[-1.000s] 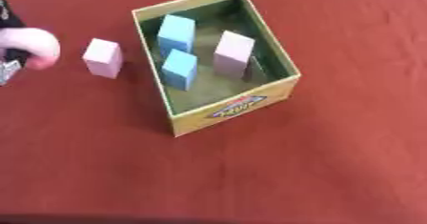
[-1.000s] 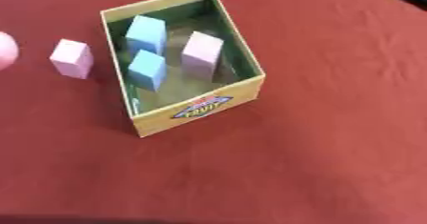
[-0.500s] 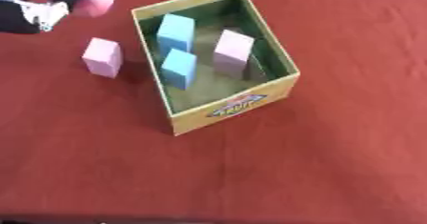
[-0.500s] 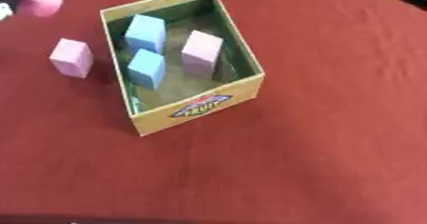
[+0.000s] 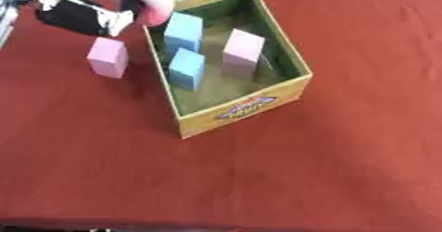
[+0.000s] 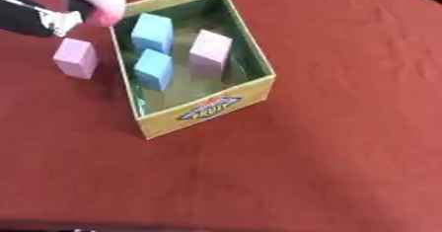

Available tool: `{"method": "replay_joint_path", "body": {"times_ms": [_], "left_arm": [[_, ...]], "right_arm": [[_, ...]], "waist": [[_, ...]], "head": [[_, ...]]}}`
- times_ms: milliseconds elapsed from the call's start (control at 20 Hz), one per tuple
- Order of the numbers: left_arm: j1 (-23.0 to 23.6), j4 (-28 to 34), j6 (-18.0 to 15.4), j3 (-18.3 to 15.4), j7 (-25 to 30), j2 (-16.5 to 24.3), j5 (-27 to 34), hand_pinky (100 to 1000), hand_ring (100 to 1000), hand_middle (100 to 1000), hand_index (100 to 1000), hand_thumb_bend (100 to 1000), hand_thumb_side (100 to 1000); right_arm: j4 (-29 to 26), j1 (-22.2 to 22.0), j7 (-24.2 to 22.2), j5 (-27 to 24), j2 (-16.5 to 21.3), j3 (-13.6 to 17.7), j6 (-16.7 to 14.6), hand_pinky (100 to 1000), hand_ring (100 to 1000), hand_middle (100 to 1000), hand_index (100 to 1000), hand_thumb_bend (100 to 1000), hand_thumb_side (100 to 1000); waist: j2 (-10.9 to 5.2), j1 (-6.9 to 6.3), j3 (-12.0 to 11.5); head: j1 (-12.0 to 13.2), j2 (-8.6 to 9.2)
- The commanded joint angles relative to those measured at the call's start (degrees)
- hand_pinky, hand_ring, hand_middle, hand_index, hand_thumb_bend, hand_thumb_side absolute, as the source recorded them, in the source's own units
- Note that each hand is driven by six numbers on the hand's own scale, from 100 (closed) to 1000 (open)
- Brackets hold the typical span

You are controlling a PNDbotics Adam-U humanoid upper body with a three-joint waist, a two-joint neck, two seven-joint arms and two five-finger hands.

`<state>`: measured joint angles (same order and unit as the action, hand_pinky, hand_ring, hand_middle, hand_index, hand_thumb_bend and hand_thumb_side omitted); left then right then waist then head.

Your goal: Pick up objects on the table and place them in the box.

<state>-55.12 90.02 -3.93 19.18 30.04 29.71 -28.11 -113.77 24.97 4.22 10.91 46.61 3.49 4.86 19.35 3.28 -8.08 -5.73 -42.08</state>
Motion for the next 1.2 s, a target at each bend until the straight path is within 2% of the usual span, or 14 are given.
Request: {"method": "replay_joint_path", "body": {"times_ms": [50,550,600,650,700,750,800,900,1100,1200], "left_arm": [[-1.9,-3.1,-1.3,0.5,-0.3,-1.6,-1.2,723,594,557,658,100,199],[-3.3,-12.1,-5.1,2.4,-2.0,-7.3,-9.8,727,609,568,674,100,194],[-3.2,-12.7,-5.4,2.5,-2.1,-7.5,-10.7,738,622,582,693,135,226],[-3.2,-13.2,-5.7,2.6,-2.1,-7.6,-11.6,759,659,616,741,201,296],[-3.1,-13.5,-5.8,2.6,-2.1,-7.6,-12.4,792,731,692,818,274,377],[-3.0,-13.6,-5.8,2.6,-1.9,-7.5,-13.3,802,744,708,832,290,395],[-3.0,-13.4,-5.8,2.5,-1.9,-7.4,-14.1,862,810,770,891,392,506],[-2.9,-12.4,-5.4,2.0,-2.0,-7.0,-15.9,907,854,813,924,476,583],[-2.9,-9.1,-4.4,0.4,-2.7,-6.3,-17.4,926,875,832,945,562,679],[-2.9,-7.3,-4.1,-0.6,-3.0,-5.7,-16.5,926,875,831,941,555,677]], "right_arm": [[-0.8,1.0,-0.2,-0.5,1.1,0.5,0.0,836,772,656,850,100,586],[-0.8,1.7,-0.6,-0.9,0.3,0.2,0.0,836,771,655,850,100,596],[-0.8,1.8,-0.6,-0.9,0.3,0.2,0.0,836,771,655,850,100,596],[-0.8,1.8,-0.6,-0.9,0.3,0.2,0.0,836,771,654,850,100,596],[-0.8,1.7,-0.6,-0.9,0.3,0.2,0.0,836,771,654,849,100,596],[-0.8,1.6,-0.5,-0.9,0.3,0.3,0.0,836,771,654,849,100,596],[-0.8,1.6,-0.5,-0.9,0.3,0.3,0.0,836,771,654,849,100,598],[-0.8,1.4,-0.4,-0.9,0.3,0.4,0.1,836,771,654,849,100,600],[-0.8,1.3,-0.4,-0.9,0.3,0.4,0.1,837,771,654,849,100,600],[-0.8,1.3,-0.3,-0.9,0.3,0.4,0.1,837,771,654,849,100,598]], "waist": [[-1.93,-0.56,0.2],[-1.62,-0.43,0.8],[-1.63,-0.46,0.8],[-1.63,-0.5,0.9],[-1.63,-0.54,0.9],[-1.64,-0.58,0.9],[-1.65,-0.62,0.9],[-1.68,-0.68,0.8],[-1.77,-0.75,0.7],[-1.83,-0.75,0.7]], "head": [[-0.3,0.2],[-0.6,0.63],[-0.6,0.65],[-0.6,0.67],[-0.7,0.69],[-0.7,0.67],[-0.7,0.68],[-0.8,0.67],[-1.0,0.61],[-1.1,0.57]]}}
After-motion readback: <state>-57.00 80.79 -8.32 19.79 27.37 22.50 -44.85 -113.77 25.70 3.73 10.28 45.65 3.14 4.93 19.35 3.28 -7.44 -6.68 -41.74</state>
